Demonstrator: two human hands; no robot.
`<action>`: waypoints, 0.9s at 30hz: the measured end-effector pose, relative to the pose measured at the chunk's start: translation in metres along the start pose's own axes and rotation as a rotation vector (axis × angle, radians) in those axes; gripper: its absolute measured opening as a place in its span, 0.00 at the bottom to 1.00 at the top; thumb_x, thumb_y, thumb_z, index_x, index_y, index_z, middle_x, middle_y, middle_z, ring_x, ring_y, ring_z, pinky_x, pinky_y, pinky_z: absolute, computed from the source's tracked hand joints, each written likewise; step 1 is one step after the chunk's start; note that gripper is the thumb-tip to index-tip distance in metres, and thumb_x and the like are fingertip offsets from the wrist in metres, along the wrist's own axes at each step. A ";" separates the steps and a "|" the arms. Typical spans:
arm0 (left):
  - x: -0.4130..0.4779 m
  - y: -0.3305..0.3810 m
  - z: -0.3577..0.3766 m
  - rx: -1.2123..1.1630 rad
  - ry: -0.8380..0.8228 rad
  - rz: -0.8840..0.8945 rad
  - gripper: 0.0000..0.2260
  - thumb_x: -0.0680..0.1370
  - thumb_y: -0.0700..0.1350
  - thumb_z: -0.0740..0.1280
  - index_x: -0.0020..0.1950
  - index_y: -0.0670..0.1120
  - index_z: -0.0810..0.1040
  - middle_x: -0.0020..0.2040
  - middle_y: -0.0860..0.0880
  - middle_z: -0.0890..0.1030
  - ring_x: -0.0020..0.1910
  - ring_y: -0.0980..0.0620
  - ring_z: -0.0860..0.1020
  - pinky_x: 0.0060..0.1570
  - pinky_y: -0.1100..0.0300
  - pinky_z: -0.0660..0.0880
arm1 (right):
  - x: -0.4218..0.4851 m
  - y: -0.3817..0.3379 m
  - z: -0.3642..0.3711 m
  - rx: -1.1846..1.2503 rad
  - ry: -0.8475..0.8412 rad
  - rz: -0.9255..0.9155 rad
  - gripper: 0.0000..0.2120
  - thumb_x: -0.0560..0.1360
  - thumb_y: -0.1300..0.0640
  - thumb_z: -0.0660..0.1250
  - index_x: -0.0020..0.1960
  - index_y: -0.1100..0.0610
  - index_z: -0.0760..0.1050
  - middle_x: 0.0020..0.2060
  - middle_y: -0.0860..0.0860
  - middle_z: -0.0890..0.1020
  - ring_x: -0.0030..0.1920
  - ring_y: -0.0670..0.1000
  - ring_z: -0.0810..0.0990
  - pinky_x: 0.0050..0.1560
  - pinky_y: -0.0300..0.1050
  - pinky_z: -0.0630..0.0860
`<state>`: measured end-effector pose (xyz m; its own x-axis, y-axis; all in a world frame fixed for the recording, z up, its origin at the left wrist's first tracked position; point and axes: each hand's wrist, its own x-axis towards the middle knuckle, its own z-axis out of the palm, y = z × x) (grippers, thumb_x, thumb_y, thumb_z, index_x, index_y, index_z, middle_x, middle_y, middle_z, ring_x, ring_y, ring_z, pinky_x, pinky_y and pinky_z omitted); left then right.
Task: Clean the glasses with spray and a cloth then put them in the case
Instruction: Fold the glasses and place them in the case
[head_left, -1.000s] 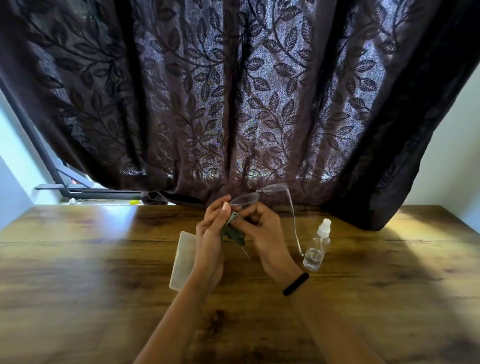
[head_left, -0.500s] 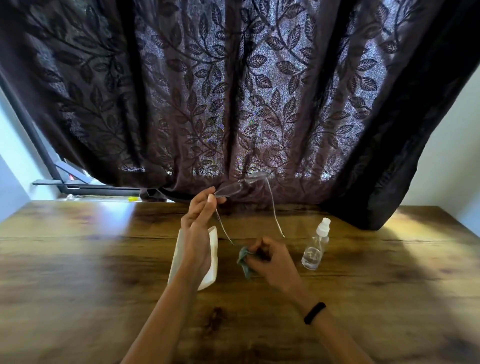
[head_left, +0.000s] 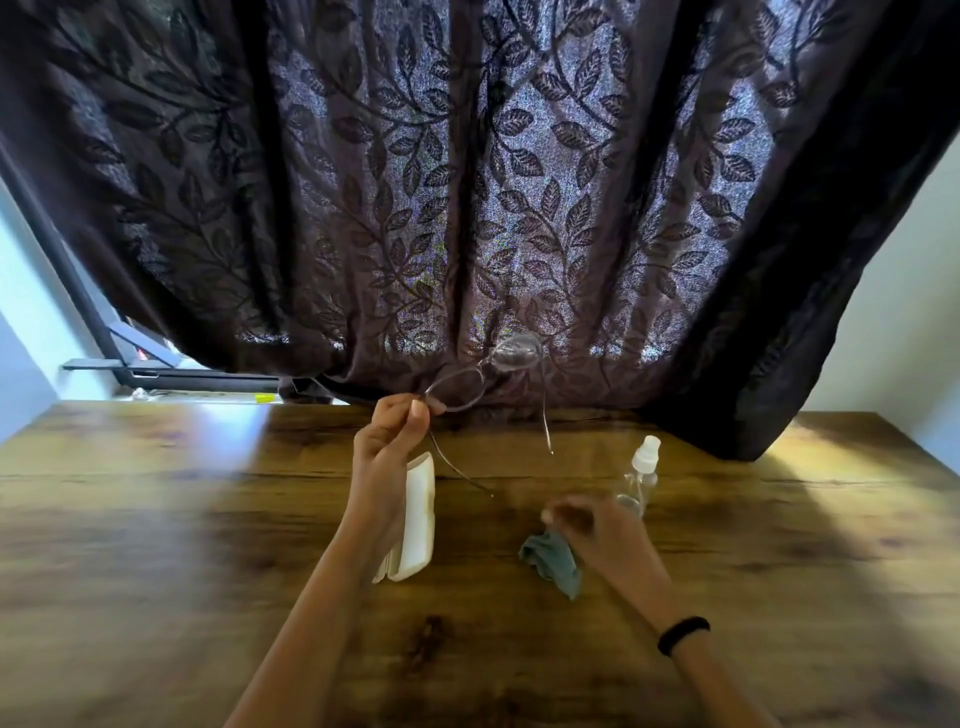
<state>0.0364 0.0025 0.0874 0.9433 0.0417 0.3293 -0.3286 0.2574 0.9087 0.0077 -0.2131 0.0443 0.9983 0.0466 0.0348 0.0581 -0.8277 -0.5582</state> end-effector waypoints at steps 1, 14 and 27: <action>0.000 -0.001 -0.003 0.032 -0.014 0.003 0.10 0.74 0.47 0.62 0.38 0.53 0.82 0.48 0.45 0.74 0.51 0.56 0.74 0.56 0.60 0.67 | 0.002 -0.006 -0.007 0.097 0.080 0.005 0.12 0.75 0.48 0.62 0.53 0.53 0.78 0.46 0.48 0.82 0.42 0.45 0.78 0.49 0.41 0.77; 0.001 -0.016 -0.025 0.517 -0.272 0.207 0.09 0.73 0.41 0.67 0.48 0.53 0.82 0.42 0.61 0.75 0.43 0.58 0.76 0.45 0.65 0.74 | 0.014 -0.035 -0.056 1.187 0.167 0.230 0.11 0.74 0.50 0.64 0.42 0.57 0.79 0.37 0.52 0.81 0.37 0.48 0.79 0.36 0.39 0.74; -0.005 -0.006 -0.038 0.797 -0.304 0.279 0.17 0.76 0.34 0.63 0.55 0.56 0.77 0.40 0.67 0.80 0.44 0.63 0.79 0.44 0.72 0.72 | 0.008 -0.029 -0.052 1.119 0.074 0.257 0.04 0.73 0.61 0.65 0.43 0.60 0.78 0.36 0.52 0.81 0.36 0.47 0.79 0.37 0.38 0.73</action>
<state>0.0352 0.0373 0.0709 0.8081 -0.2842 0.5160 -0.5861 -0.4751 0.6563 0.0135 -0.2182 0.1039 0.9806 -0.1154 -0.1582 -0.1397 0.1542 -0.9781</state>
